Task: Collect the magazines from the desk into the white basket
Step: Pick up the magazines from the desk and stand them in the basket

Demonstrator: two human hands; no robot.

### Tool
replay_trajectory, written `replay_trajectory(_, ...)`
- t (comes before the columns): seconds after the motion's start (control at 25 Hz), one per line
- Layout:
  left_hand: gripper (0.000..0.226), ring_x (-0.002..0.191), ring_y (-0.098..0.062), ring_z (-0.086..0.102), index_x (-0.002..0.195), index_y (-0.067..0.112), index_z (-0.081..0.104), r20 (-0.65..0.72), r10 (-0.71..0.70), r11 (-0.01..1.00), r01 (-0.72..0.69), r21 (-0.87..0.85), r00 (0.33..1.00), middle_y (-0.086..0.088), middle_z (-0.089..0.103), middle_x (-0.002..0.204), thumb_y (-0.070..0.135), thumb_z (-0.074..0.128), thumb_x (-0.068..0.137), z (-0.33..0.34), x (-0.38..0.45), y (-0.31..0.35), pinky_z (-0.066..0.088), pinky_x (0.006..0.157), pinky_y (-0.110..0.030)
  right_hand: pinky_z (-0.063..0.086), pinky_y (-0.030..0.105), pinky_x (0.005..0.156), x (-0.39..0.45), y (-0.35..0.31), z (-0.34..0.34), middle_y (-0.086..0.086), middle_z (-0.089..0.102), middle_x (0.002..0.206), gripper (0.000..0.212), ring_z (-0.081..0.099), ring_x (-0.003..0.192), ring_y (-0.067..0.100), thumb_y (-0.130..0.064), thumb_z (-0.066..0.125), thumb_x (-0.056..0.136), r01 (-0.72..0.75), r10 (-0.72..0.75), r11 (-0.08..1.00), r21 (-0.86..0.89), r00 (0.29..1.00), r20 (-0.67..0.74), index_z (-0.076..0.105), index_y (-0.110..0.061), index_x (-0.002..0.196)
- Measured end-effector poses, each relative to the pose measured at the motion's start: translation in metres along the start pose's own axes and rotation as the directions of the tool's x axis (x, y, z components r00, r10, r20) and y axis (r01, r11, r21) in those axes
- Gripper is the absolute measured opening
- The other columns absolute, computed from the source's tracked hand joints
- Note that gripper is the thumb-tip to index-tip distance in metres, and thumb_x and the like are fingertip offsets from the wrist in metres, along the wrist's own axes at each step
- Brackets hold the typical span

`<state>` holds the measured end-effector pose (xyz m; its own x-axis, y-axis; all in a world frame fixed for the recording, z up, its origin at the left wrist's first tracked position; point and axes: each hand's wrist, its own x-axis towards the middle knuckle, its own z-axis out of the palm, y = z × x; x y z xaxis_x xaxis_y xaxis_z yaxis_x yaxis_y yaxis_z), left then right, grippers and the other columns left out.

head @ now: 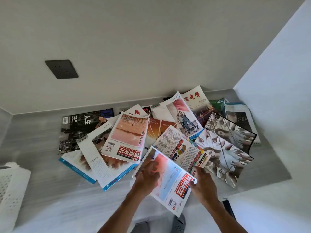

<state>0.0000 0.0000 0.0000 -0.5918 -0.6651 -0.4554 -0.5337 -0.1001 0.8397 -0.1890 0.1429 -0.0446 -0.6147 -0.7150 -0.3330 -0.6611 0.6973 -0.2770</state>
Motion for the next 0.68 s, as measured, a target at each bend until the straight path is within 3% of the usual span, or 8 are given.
replay_trajectory(0.12, 0.034, 0.084, -0.003, 0.070, 0.117, 0.059, 0.048, -0.022, -0.003, 0.999, 0.002, -0.035, 1.000, 0.029, 0.067, 0.101, 0.035, 0.049, 0.093, -0.004, 0.010, -0.003, 0.061, 0.055, -0.027, 0.048, 0.033, 0.094, 0.023, 0.000, 0.007, -0.002, 0.054, 0.133, 0.063, 0.052, 0.117, 0.019, -0.040, 0.068, 0.084, -0.006, 0.008, 0.981, -0.194, 1.000, 0.010, 0.040, -0.025, 0.138)
replay_trajectory(0.28, 0.025, 0.088, 0.000, 0.070, 0.116, 0.051, 0.055, -0.065, -0.032, 0.984, 0.020, -0.178, 0.997, 0.031, 0.067, 0.101, 0.040, 0.053, 0.093, -0.005, 0.009, -0.006, 0.063, 0.059, -0.037, 0.045, 0.027, 0.091, 0.034, -0.004, 0.007, -0.007, 0.064, 0.118, 0.024, 0.056, 0.106, 0.013, -0.028, 0.059, 0.092, 0.068, -0.065, 0.970, -0.233, 0.998, 0.020, 0.053, -0.025, 0.115)
replay_trajectory(0.36, 0.023, 0.094, -0.012, 0.071, 0.112, 0.044, 0.058, -0.155, -0.017, 0.999, 0.011, -0.040, 0.988, 0.023, 0.069, 0.101, 0.032, 0.051, 0.094, -0.003, 0.010, 0.000, 0.062, 0.070, -0.036, 0.049, 0.026, 0.083, 0.029, -0.011, -0.007, -0.006, 0.071, 0.108, 0.019, 0.064, 0.094, 0.012, -0.021, 0.062, 0.090, 0.130, -0.129, 0.976, -0.173, 0.992, 0.017, 0.058, -0.022, 0.109)
replay_trajectory(0.4, 0.026, 0.103, -0.016, 0.068, 0.113, 0.042, 0.057, -0.246, 0.054, 0.987, -0.015, 0.160, 0.968, 0.019, 0.067, 0.107, 0.026, 0.051, 0.093, -0.001, 0.011, 0.007, 0.058, 0.081, -0.037, 0.053, 0.027, 0.075, 0.026, -0.015, -0.022, -0.004, 0.075, 0.098, 0.021, 0.069, 0.084, 0.013, -0.018, 0.068, 0.085, 0.196, -0.200, 0.969, -0.149, 0.980, -0.012, 0.062, -0.021, 0.105)
replay_trajectory(0.48, 0.050, 0.130, -0.024, 0.048, 0.131, 0.032, 0.046, -0.237, 0.382, 0.752, -0.151, 0.641, 0.893, 0.002, 0.055, 0.136, 0.023, 0.059, 0.084, 0.008, 0.016, 0.024, 0.039, 0.108, -0.052, 0.054, 0.026, 0.054, 0.019, -0.025, -0.063, -0.003, 0.074, 0.071, 0.031, 0.070, 0.059, 0.016, -0.010, 0.081, 0.065, 0.375, -0.385, 0.922, -0.097, 0.914, -0.125, 0.067, -0.021, 0.090)
replay_trajectory(0.56, 0.075, 0.144, -0.024, 0.028, 0.146, 0.032, 0.026, -0.042, 0.492, 0.496, -0.241, 0.834, 0.870, -0.002, 0.033, 0.155, 0.028, 0.064, 0.080, 0.010, 0.024, 0.048, 0.011, 0.117, -0.061, 0.045, 0.021, 0.048, 0.016, -0.036, -0.108, -0.009, 0.069, 0.064, 0.030, 0.065, 0.054, 0.012, -0.015, 0.078, 0.064, 0.607, -0.614, 0.789, -0.100, 0.769, -0.179, 0.062, -0.027, 0.086)
replay_trajectory(0.6, 0.073, 0.143, -0.022, 0.031, 0.146, 0.033, 0.029, -0.002, 0.475, 0.490, -0.263, 0.831, 0.880, -0.001, 0.036, 0.154, 0.031, 0.064, 0.082, 0.008, 0.028, 0.059, 0.011, 0.118, -0.058, 0.040, 0.019, 0.051, 0.017, -0.043, -0.129, -0.011, 0.068, 0.068, 0.021, 0.064, 0.058, 0.010, -0.021, 0.071, 0.072, 0.697, -0.700, 0.711, -0.088, 0.691, -0.182, 0.058, -0.028, 0.088)
replay_trajectory(0.68, 0.043, 0.124, -0.017, 0.055, 0.131, 0.033, 0.055, -0.041, 0.398, 0.698, -0.273, 0.662, 0.916, 0.002, 0.059, 0.136, 0.037, 0.060, 0.089, -0.002, 0.029, 0.074, 0.039, 0.111, -0.040, 0.043, 0.017, 0.060, 0.029, -0.052, -0.161, -0.015, 0.069, 0.080, 0.010, 0.065, 0.071, 0.006, -0.030, 0.059, 0.085, 0.764, -0.730, 0.641, 0.074, 0.637, -0.250, 0.061, -0.028, 0.094)
